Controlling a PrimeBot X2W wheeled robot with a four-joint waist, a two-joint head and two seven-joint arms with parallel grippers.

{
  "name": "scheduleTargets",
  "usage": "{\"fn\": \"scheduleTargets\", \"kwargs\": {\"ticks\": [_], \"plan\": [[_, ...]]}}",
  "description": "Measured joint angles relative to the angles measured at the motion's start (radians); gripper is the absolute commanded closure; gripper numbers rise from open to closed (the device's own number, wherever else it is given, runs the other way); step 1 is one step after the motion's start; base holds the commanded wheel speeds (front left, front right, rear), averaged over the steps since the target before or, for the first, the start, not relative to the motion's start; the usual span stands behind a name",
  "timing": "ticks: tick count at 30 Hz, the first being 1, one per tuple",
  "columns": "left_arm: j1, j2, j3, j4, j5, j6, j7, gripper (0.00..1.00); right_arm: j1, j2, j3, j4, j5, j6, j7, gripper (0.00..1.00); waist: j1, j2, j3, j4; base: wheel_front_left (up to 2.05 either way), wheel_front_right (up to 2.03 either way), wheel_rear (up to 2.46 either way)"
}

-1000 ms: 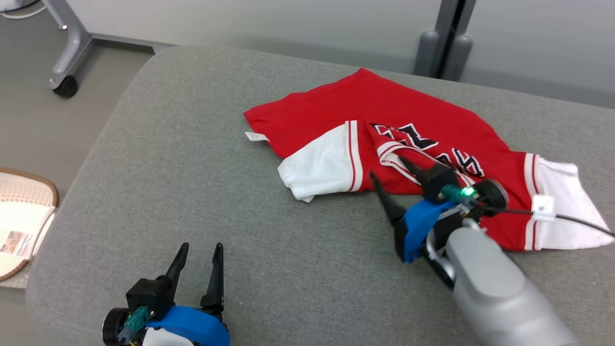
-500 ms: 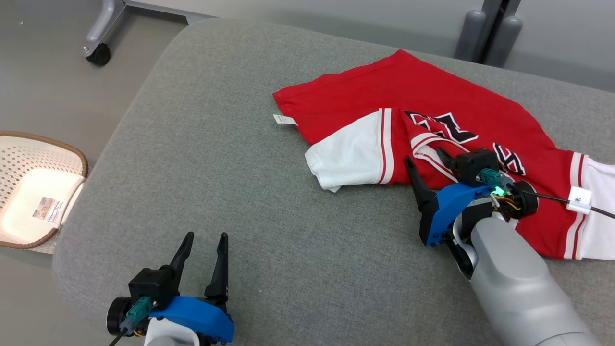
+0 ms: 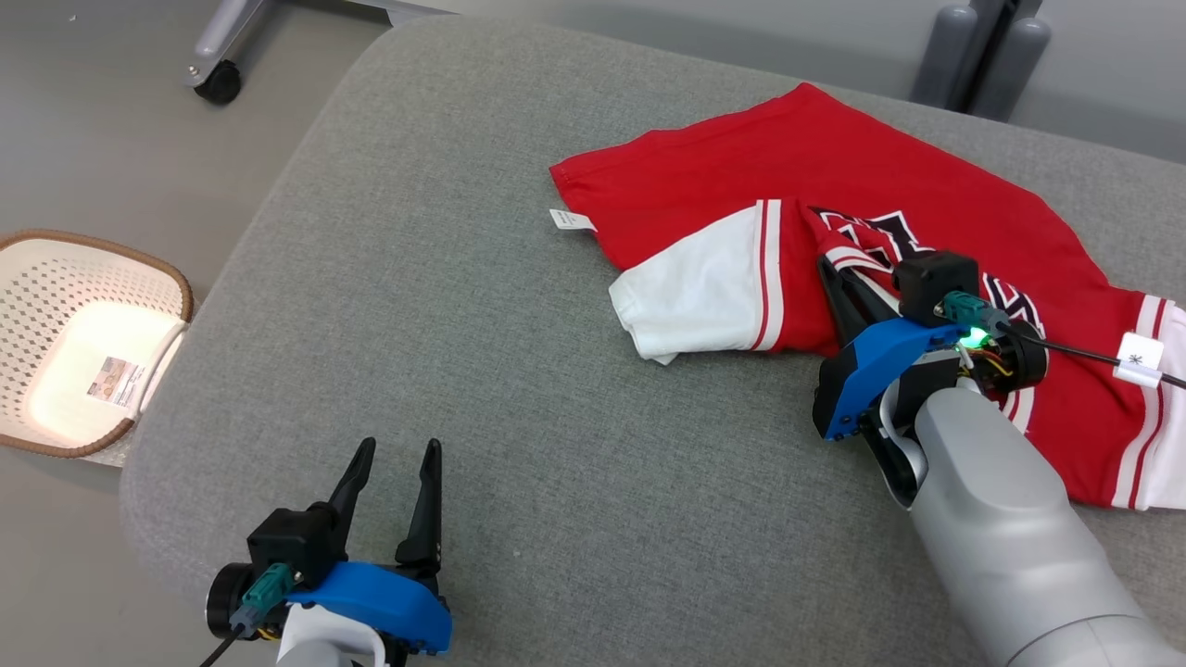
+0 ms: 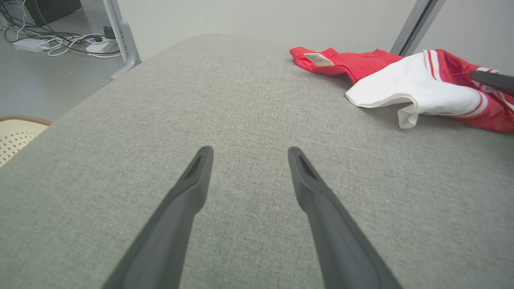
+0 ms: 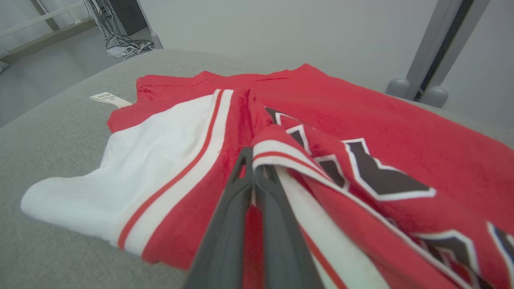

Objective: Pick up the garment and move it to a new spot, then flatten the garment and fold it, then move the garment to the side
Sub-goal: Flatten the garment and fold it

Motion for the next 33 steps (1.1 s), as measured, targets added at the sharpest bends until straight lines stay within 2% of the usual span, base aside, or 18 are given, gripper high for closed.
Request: {"fn": "scheduleTargets", "kwargs": {"ticks": [4,7,16,21,23,29,33], "plan": [[0.007,0.002,0.017,-0.001,0.000,0.000,0.000,0.00,0.007,0.000,-0.009,-0.070,0.010,0.000,0.000,1.00,0.0001,0.0000,-0.003,-0.021,0.00,0.00,0.00],[0.017,0.002,0.027,-0.006,0.001,0.000,0.000,0.00,0.036,-0.001,0.000,-0.184,0.036,0.000,-0.001,1.00,0.0000,0.0000,-0.010,-0.054,0.00,0.00,0.00],[0.043,0.007,0.050,-0.040,0.037,0.000,0.000,0.00,0.249,-0.015,-0.014,-0.547,0.005,0.000,-0.001,1.00,-0.0002,-0.0002,-0.060,-0.216,0.00,0.00,0.00],[0.061,0.002,0.063,-0.043,0.048,0.000,0.000,0.00,0.408,-0.094,0.010,-0.703,0.066,0.000,-0.001,1.00,-0.0002,-0.0003,-0.102,-0.308,0.00,0.00,0.00],[0.065,-0.001,0.068,-0.044,0.053,0.000,0.000,0.00,0.474,-0.148,0.026,-0.743,0.081,0.000,-0.001,1.00,-0.0002,-0.0002,-0.120,-0.340,0.00,0.00,0.00],[0.078,-0.008,0.082,-0.044,0.061,0.000,0.000,0.00,0.620,-0.271,-0.035,-0.824,0.122,0.000,0.024,1.00,-0.0003,-0.0003,-0.155,-0.419,0.00,0.00,0.00],[0.079,-0.009,0.082,-0.043,0.063,0.000,0.000,0.00,0.671,-0.320,-0.062,-0.856,0.121,0.000,0.056,1.00,-0.0002,-0.0003,-0.162,-0.449,0.00,0.00,0.00]]}}
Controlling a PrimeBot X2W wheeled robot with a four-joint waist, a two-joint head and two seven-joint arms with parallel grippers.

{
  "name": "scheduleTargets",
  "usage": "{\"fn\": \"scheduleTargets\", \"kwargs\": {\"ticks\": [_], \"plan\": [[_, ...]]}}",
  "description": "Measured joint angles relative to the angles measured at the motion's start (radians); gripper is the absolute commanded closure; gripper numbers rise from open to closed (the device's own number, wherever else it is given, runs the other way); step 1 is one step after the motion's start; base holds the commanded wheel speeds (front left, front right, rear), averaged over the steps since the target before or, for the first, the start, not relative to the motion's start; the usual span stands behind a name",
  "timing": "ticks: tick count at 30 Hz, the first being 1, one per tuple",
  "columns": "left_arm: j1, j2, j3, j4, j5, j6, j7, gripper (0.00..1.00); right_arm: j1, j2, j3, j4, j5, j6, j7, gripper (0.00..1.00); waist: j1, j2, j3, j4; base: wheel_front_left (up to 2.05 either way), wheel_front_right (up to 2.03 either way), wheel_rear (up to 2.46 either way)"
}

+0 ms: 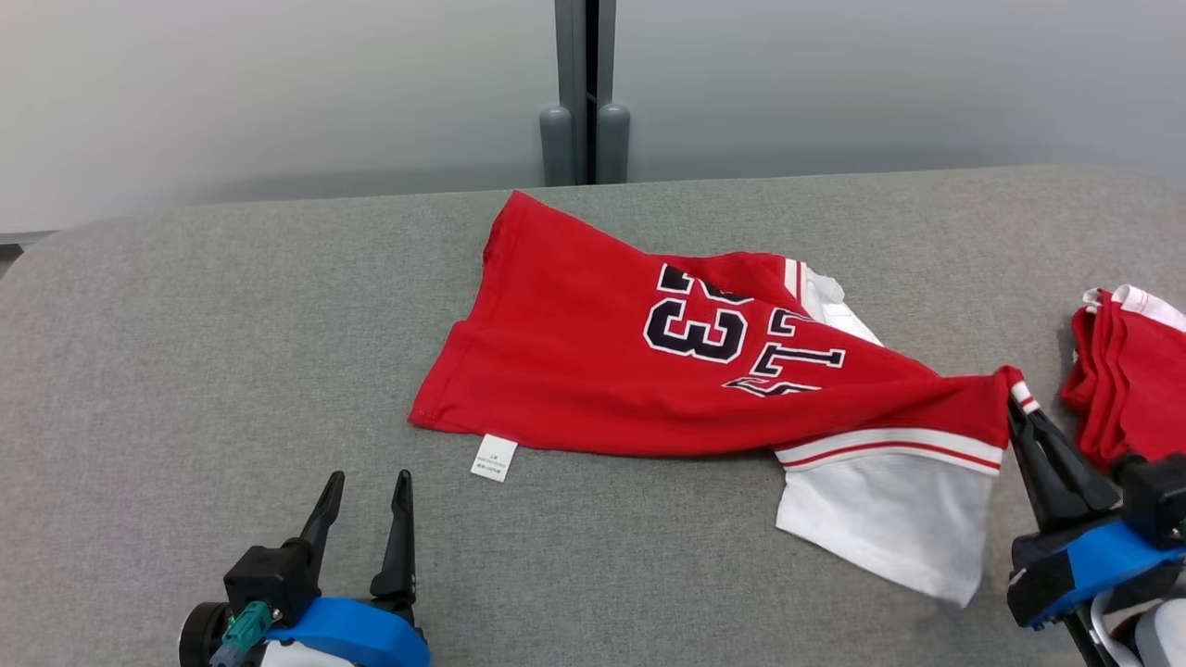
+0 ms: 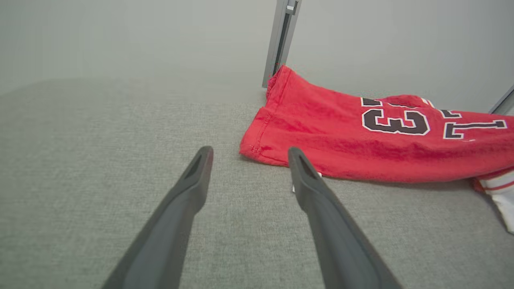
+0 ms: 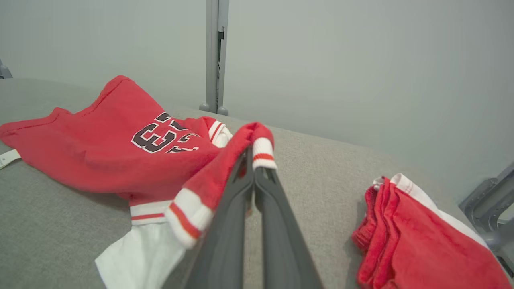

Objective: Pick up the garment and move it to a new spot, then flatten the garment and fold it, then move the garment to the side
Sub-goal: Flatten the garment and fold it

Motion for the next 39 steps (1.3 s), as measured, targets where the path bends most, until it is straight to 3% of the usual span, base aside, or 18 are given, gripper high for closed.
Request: {"fn": "scheduleTargets", "kwargs": {"ticks": [3,4,5,11,16,25,28,39], "plan": [[0.000,0.001,-0.001,0.002,0.000,0.000,0.000,0.00,0.030,-0.005,-0.033,0.021,-0.019,0.000,0.039,1.00,-0.0001,0.0000,0.003,-0.007,0.00,0.00,0.00],[-0.001,0.001,-0.002,0.003,0.000,0.000,0.000,0.00,0.037,0.001,-0.076,0.047,-0.035,0.000,0.060,0.57,0.0001,0.0000,0.005,-0.009,0.00,0.00,0.00],[-0.002,0.002,-0.003,0.003,0.000,0.000,0.000,0.00,0.042,0.006,-0.111,0.069,-0.059,0.000,0.075,0.00,0.0002,0.0000,0.007,-0.009,0.00,0.00,0.00],[-0.034,0.011,-0.027,0.007,-0.003,0.000,0.000,0.00,0.034,0.185,-0.325,0.073,-0.267,0.000,0.033,0.00,0.0002,0.0000,0.029,-0.021,0.00,0.00,0.00],[-0.096,0.024,-0.081,0.022,-0.030,0.000,0.000,0.00,-0.026,0.291,-0.344,0.053,-0.356,0.000,-0.026,0.00,0.0001,0.0000,0.058,-0.040,0.00,0.00,0.00],[-0.208,0.088,-0.143,0.168,-0.090,0.000,0.000,0.00,-0.109,0.317,-0.214,0.085,-0.322,0.000,-0.053,0.00,0.0004,0.0003,0.127,-0.100,0.00,0.00,0.00],[-0.219,0.096,-0.119,0.210,-0.096,0.000,0.000,0.00,-0.124,0.318,-0.194,0.088,-0.310,0.000,-0.055,0.00,0.0003,0.0003,0.140,-0.115,0.00,0.00,0.00],[-0.256,0.110,-0.197,0.293,-0.145,0.000,-0.004,0.00,-0.128,0.318,-0.151,0.074,-0.270,0.000,-0.056,0.00,0.0001,0.0002,0.155,-0.141,0.00,0.00,0.00]]}}
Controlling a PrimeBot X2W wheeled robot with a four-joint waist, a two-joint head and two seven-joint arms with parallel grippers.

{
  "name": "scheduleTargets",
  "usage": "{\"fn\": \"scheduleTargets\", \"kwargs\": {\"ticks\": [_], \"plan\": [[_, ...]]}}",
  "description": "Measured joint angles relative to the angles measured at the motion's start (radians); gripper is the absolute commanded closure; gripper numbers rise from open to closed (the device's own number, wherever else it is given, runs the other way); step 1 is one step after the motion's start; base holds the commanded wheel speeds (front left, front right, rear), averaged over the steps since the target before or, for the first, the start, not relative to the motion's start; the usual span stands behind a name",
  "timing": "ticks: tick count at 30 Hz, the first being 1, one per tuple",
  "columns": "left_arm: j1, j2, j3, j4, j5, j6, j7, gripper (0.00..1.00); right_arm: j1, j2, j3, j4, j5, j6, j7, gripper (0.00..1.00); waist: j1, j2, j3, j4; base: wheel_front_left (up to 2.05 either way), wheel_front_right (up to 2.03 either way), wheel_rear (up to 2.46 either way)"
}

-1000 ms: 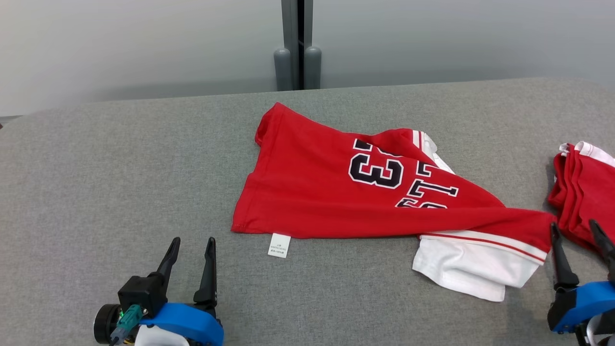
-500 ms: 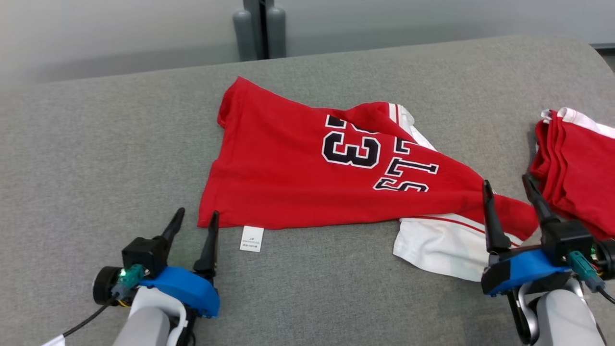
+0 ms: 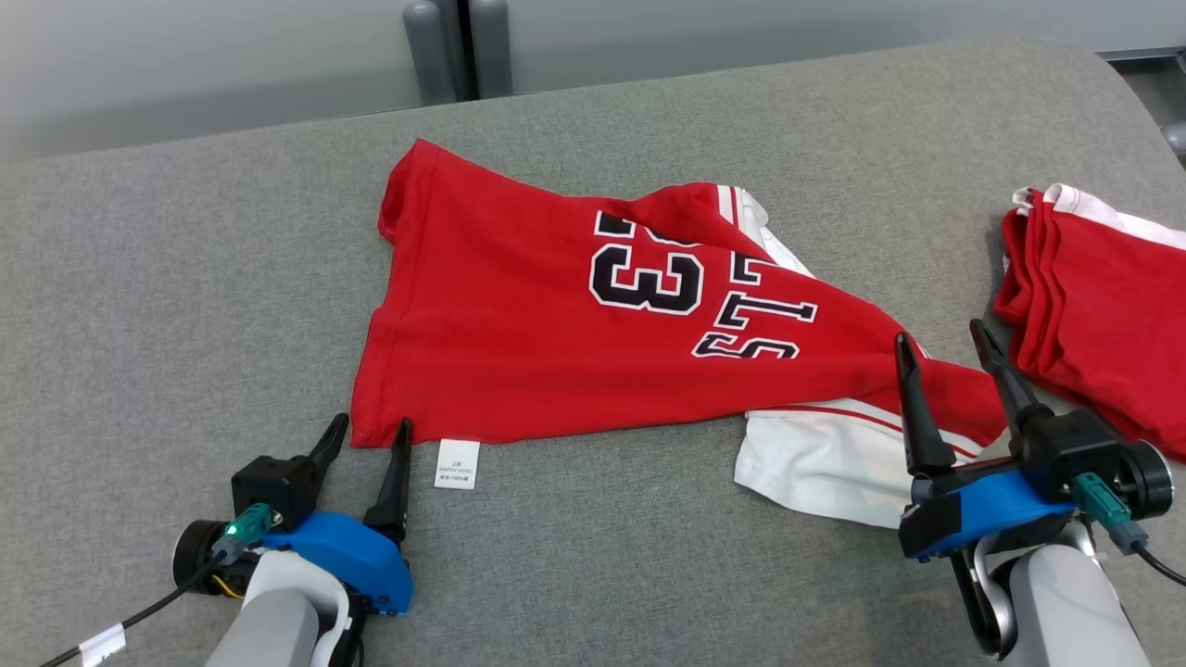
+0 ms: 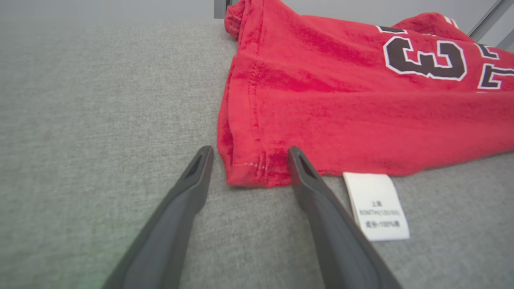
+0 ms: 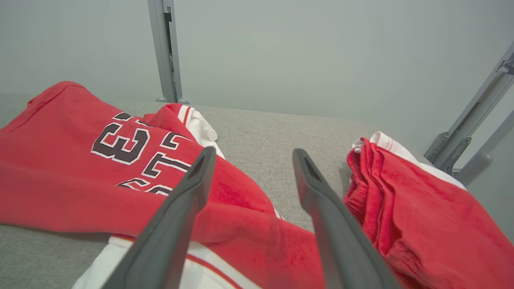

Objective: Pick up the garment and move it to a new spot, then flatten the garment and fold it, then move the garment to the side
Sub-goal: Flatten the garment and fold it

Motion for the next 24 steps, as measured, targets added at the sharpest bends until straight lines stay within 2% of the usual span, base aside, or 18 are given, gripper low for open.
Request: {"fn": "scheduleTargets", "kwargs": {"ticks": [1,2,3,7,18,23,24], "plan": [[-0.007,0.003,-0.002,0.014,0.000,0.000,-0.001,0.00,-0.001,0.000,0.007,-0.001,0.003,0.000,0.000,0.00,0.0000,0.0000,0.000,-0.002,0.00,0.00,0.00],[-0.014,0.003,-0.008,0.029,0.001,0.000,-0.001,0.59,-0.003,0.000,0.013,-0.001,0.005,0.000,0.000,0.00,0.0000,0.0000,0.000,-0.004,0.00,0.00,0.00],[-0.019,0.003,-0.013,0.043,0.000,0.000,-0.004,1.00,-0.005,0.000,0.019,-0.001,0.009,0.000,0.000,0.00,0.0000,0.0000,-0.001,-0.005,0.00,0.00,0.00],[-0.033,0.000,-0.016,0.067,-0.020,0.000,-0.003,1.00,-0.008,0.000,0.030,0.000,0.014,0.000,0.000,0.00,0.0000,0.0000,-0.012,0.003,0.00,0.00,0.00],[0.040,-0.002,0.189,-0.015,0.051,0.012,0.002,1.00,-0.004,0.001,0.130,0.049,0.061,0.000,-0.001,0.00,0.0000,0.0001,-0.060,0.088,0.00,0.00,0.00],[0.087,-0.027,0.253,-0.038,0.093,0.016,0.002,1.00,-0.009,0.001,0.170,0.069,0.087,0.000,-0.001,0.00,0.0000,0.0000,-0.082,0.118,0.00,0.00,0.00],[0.097,-0.033,0.261,-0.050,0.105,0.016,0.002,0.93,-0.009,0.001,0.176,0.069,0.095,0.000,-0.001,0.00,0.0000,0.0001,-0.088,0.123,0.00,0.00,0.00]]}}
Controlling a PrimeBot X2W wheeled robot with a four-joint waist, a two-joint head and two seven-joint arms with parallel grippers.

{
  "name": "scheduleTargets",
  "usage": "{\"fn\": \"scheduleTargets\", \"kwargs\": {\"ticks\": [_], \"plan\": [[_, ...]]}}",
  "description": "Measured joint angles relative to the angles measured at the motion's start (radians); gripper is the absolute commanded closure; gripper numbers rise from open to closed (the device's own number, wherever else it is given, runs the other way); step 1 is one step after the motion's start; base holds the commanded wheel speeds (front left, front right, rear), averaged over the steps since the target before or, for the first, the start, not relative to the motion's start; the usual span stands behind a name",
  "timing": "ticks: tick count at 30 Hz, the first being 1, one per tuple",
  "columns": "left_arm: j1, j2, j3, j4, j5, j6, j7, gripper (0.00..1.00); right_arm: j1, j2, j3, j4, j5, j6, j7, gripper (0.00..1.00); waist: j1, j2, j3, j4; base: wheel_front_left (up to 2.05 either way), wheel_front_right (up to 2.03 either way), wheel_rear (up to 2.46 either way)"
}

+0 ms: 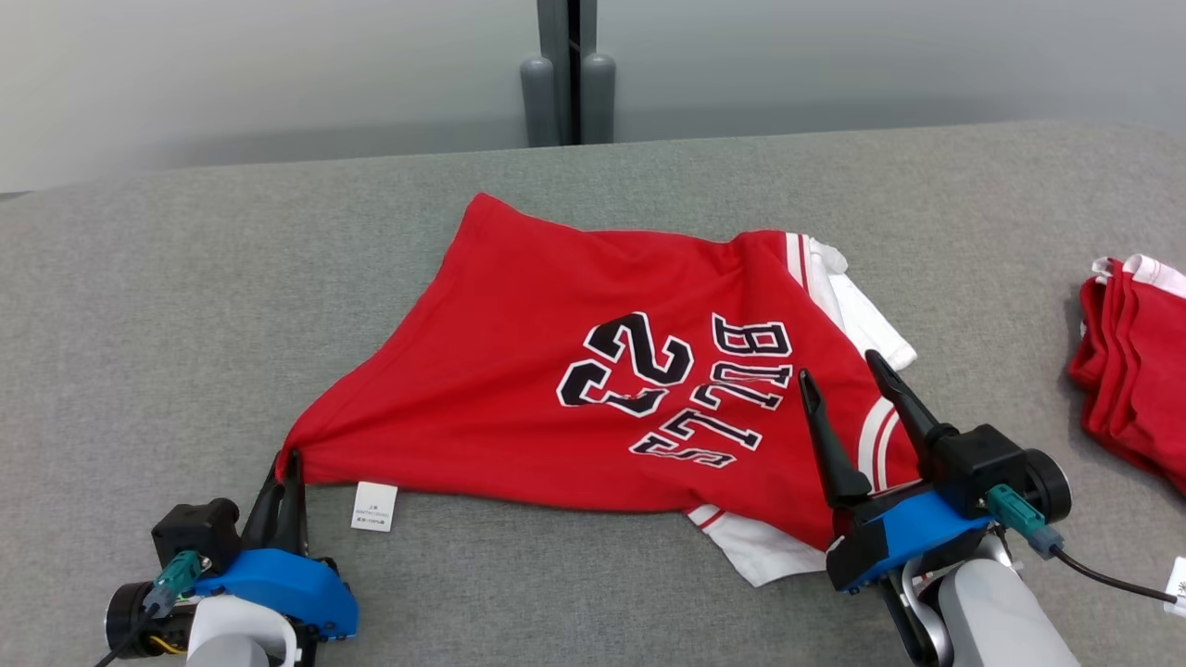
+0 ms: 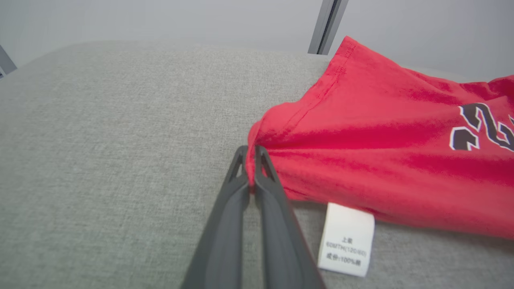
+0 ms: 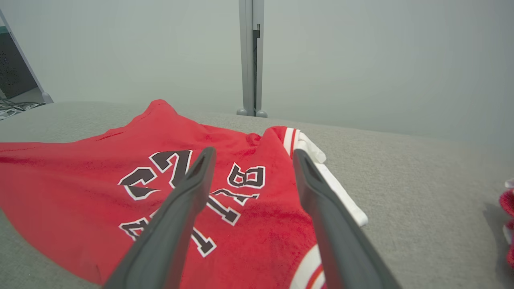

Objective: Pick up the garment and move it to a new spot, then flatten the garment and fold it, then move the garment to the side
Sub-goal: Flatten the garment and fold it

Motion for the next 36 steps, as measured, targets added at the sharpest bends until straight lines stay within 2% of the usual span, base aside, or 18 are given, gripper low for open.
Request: {"fn": "scheduleTargets", "kwargs": {"ticks": [1,2,10,18,27,36], "plan": [[0.008,-0.006,0.006,-0.015,0.012,0.000,0.000,0.26,0.000,0.000,0.004,-0.002,0.005,0.000,0.000,0.00,0.0000,0.0000,-0.006,0.006,0.00,0.00,0.00],[0.016,-0.013,0.012,-0.037,0.025,-0.001,0.000,0.00,0.002,0.000,0.009,-0.004,0.009,0.000,0.000,0.00,0.0000,0.0000,-0.013,0.011,0.00,0.00,0.00],[0.109,-0.052,0.027,-0.166,0.111,-0.010,0.000,0.00,0.076,0.000,-0.001,-0.041,0.058,0.000,0.000,0.00,-0.0001,-0.0001,-0.081,0.038,0.00,0.00,0.00],[0.168,-0.066,0.036,-0.197,0.143,-0.011,0.000,0.00,0.154,0.001,-0.026,-0.036,0.081,0.000,0.000,0.00,-0.0002,-0.0002,-0.133,0.030,0.00,0.00,0.00],[0.214,-0.082,0.064,-0.218,0.167,-0.010,0.000,0.00,0.213,0.000,-0.121,-0.002,0.063,0.000,0.000,0.00,-0.0001,-0.0002,-0.175,0.011,0.00,0.00,0.00],[0.221,-0.087,0.079,-0.230,0.181,-0.009,0.000,0.00,0.224,0.000,-0.117,0.009,0.081,0.000,0.000,0.00,-0.0001,-0.0002,-0.179,0.006,0.00,0.00,0.00]]}}
